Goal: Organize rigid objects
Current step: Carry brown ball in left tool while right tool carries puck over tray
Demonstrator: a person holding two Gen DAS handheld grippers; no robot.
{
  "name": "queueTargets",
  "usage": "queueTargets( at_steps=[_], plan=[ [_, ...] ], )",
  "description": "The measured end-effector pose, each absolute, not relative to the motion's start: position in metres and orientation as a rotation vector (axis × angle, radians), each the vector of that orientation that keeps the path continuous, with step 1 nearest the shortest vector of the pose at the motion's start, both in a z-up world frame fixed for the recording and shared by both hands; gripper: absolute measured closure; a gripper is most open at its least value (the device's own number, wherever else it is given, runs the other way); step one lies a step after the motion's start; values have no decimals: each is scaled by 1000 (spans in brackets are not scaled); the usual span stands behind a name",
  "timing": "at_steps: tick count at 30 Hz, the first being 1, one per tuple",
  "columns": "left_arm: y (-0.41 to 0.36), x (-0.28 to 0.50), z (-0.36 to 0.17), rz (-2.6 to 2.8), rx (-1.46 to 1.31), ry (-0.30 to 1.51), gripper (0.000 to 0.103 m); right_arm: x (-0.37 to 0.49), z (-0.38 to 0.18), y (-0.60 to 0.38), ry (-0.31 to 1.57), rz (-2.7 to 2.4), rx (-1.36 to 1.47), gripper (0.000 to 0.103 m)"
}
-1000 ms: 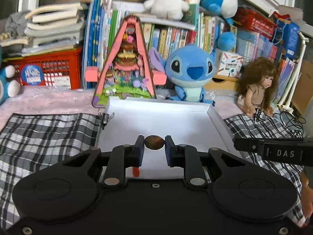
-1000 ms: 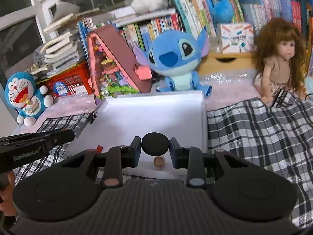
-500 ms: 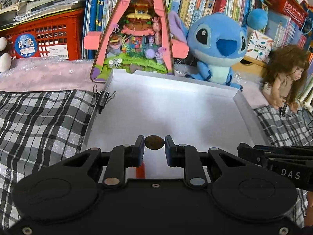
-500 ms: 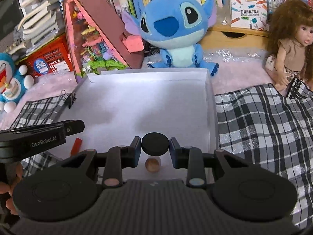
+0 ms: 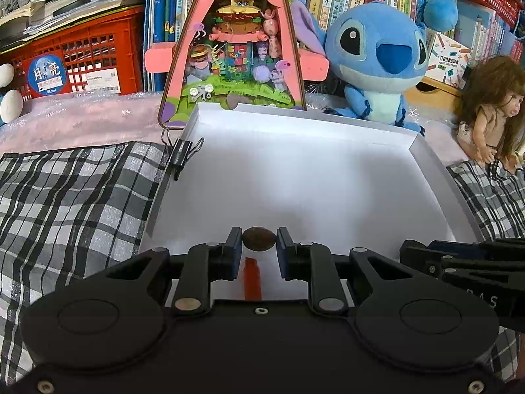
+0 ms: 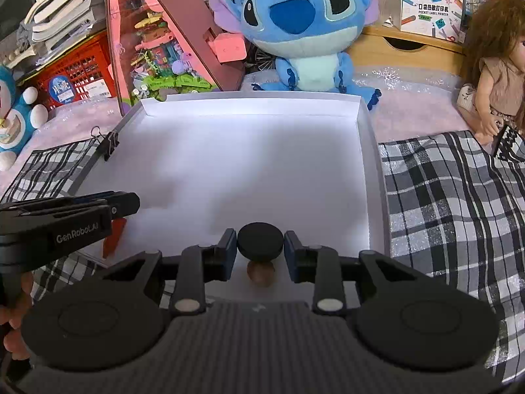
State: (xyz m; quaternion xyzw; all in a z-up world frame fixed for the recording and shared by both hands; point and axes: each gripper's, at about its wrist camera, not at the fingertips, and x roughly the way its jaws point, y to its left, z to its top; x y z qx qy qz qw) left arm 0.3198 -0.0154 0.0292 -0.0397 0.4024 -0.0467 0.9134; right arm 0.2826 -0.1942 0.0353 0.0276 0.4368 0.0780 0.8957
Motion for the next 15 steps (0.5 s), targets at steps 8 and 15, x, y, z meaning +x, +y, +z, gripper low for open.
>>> queueTargets(
  at_steps=[8,15],
  plan=[
    [-14,320,24,-90,-86,840,82,286,32,-191,898,143,49,66],
    [-13,320,23,-88,-89,834,82,288,29,-189,896,124,42,66]
  ],
)
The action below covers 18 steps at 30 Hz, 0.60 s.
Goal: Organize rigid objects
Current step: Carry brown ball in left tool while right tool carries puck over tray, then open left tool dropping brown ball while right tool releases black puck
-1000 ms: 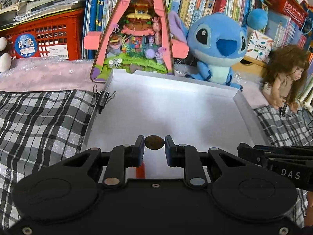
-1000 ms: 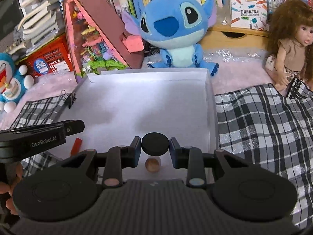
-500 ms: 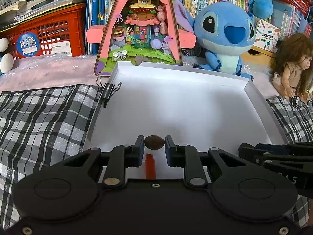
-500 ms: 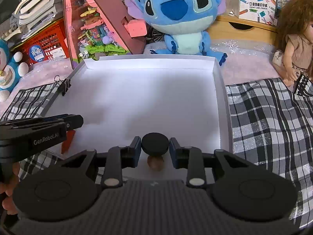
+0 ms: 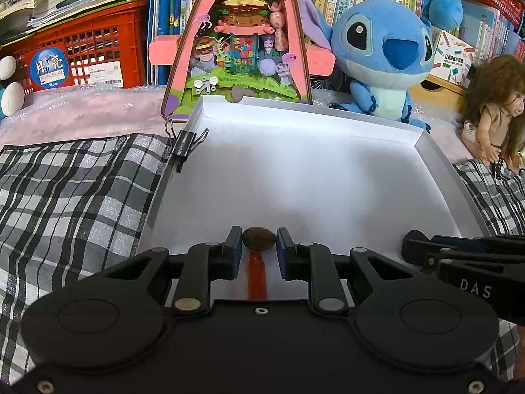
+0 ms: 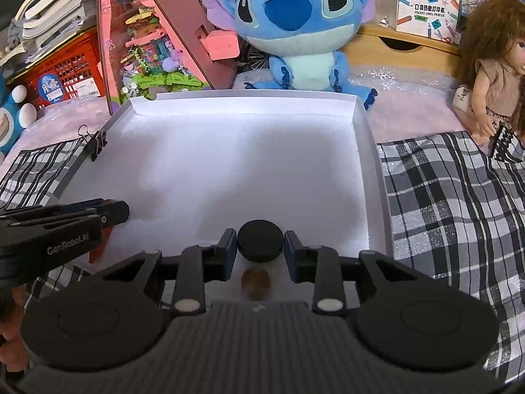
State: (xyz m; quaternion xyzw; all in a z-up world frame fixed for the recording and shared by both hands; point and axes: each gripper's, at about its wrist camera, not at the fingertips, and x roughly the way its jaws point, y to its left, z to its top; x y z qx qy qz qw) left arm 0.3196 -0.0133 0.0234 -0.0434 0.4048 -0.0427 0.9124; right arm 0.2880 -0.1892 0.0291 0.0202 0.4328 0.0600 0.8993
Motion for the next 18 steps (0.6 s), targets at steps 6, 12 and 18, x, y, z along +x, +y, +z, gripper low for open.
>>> queueTargets(
  at_steps=[6,12,18],
  plan=[
    [-14,318,23,-87,-87,829,82,288,28,-189,888,121,43,67],
    [-15,315,26,-87,-84,842,74,287,29,-190,875,122,55,62],
    [-8,296,45,-134,-94,810,59,279,34,-197,832,117,71,45]
  ],
)
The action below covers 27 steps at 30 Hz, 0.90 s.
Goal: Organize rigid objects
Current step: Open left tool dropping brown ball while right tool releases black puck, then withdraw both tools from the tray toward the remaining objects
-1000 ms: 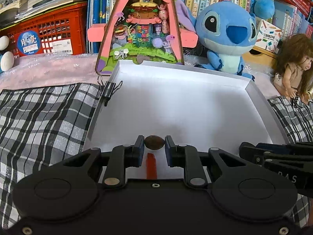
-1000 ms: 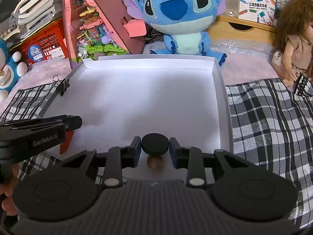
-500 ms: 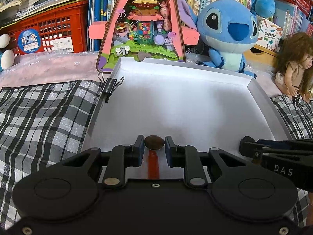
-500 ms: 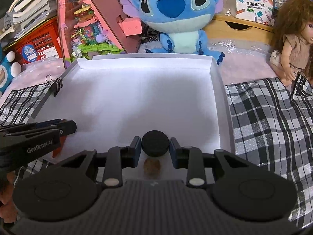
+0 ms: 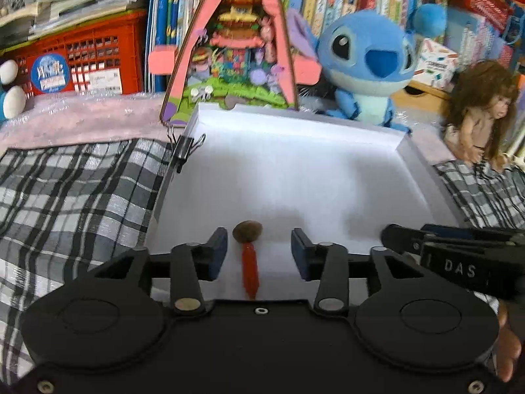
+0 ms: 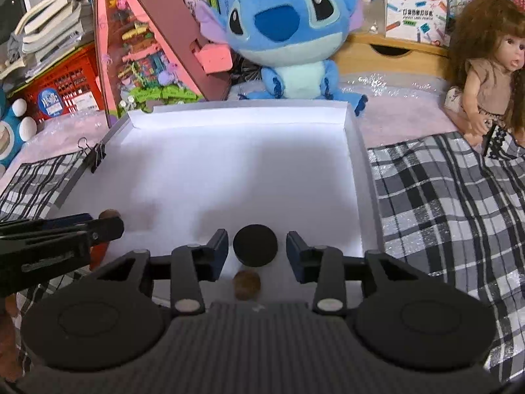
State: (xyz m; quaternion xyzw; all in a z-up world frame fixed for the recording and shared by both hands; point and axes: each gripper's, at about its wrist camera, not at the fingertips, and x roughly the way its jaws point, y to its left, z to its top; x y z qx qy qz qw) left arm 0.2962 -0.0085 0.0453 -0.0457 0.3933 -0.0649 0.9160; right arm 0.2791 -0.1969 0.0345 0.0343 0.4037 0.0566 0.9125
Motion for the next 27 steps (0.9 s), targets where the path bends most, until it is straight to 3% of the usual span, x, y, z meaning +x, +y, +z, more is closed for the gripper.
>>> queueTargets(
  at_steps=[10,20,27],
  plan=[
    [-4,224,80,-191,-19,656,21,229,64,-204,691,204,24,21],
    [15,149,72,-188,-60,624,16,158,71,-209,592,303,-46,10],
    [24,105,58,-170,-76,597,13,108,60,-210,554,348,-120,8]
  ],
)
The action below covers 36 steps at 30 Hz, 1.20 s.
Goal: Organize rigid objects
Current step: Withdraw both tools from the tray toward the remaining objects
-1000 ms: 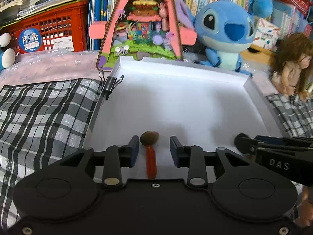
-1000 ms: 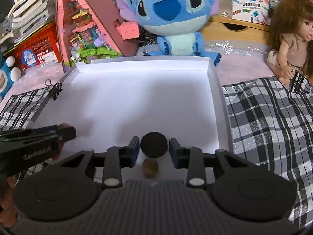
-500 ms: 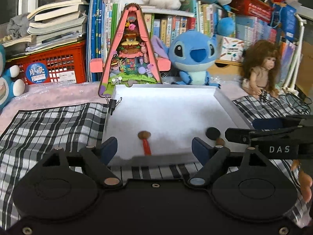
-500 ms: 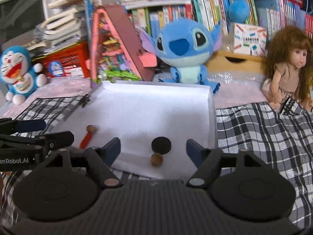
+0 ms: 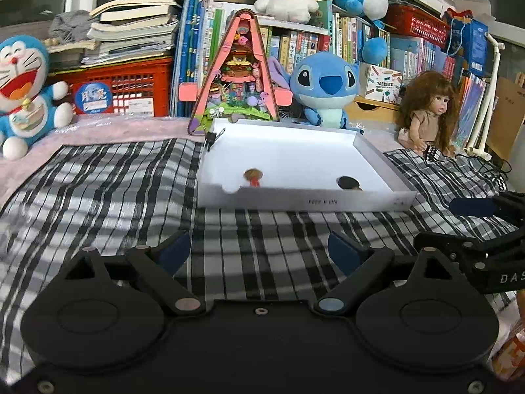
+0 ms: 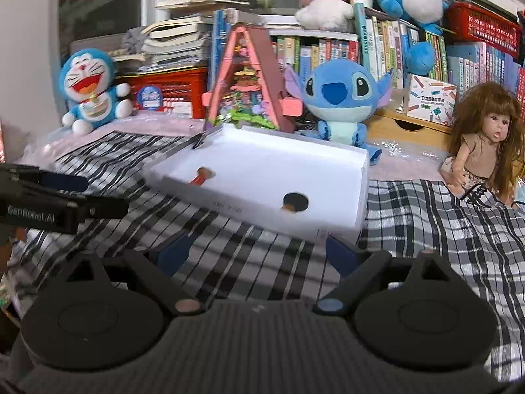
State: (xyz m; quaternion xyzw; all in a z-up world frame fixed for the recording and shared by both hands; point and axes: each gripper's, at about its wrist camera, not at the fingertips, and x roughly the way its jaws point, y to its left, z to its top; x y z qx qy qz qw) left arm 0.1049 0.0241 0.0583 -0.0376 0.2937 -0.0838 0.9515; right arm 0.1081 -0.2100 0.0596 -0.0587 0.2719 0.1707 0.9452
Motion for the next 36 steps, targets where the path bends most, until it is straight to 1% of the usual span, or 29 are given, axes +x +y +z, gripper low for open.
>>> queueTargets(
  at_steps=[5,11,25,27,29,30,31,32,34,36],
  plan=[
    [26,74,50,-170,-92,575,12,83,53,-213,526,352,-110,8],
    [20,40,38,-155,-83,540,11,53,41,-214,448,295,-129,3],
    [14,0,19,-113,-22,522,12,8,13,-222,421,289,-115,3],
    [13,-2,17,-112,-8,523,15,3,10,-221,430,302,-119,4],
    [13,-2,14,-111,-6,531,23,-2,7,-218,433,321,-117,5],
    [13,-3,13,-111,-8,537,25,-4,5,-217,434,331,-118,6],
    [14,-2,12,-111,-13,544,29,-6,4,-215,437,341,-120,7],
    [15,-1,11,-112,-18,552,35,-8,3,-213,440,351,-123,9],
    [16,2,9,-116,-29,566,42,-12,1,-209,452,374,-125,15],
    [17,6,8,-116,-36,575,46,-15,0,-205,465,399,-126,21]
  ],
)
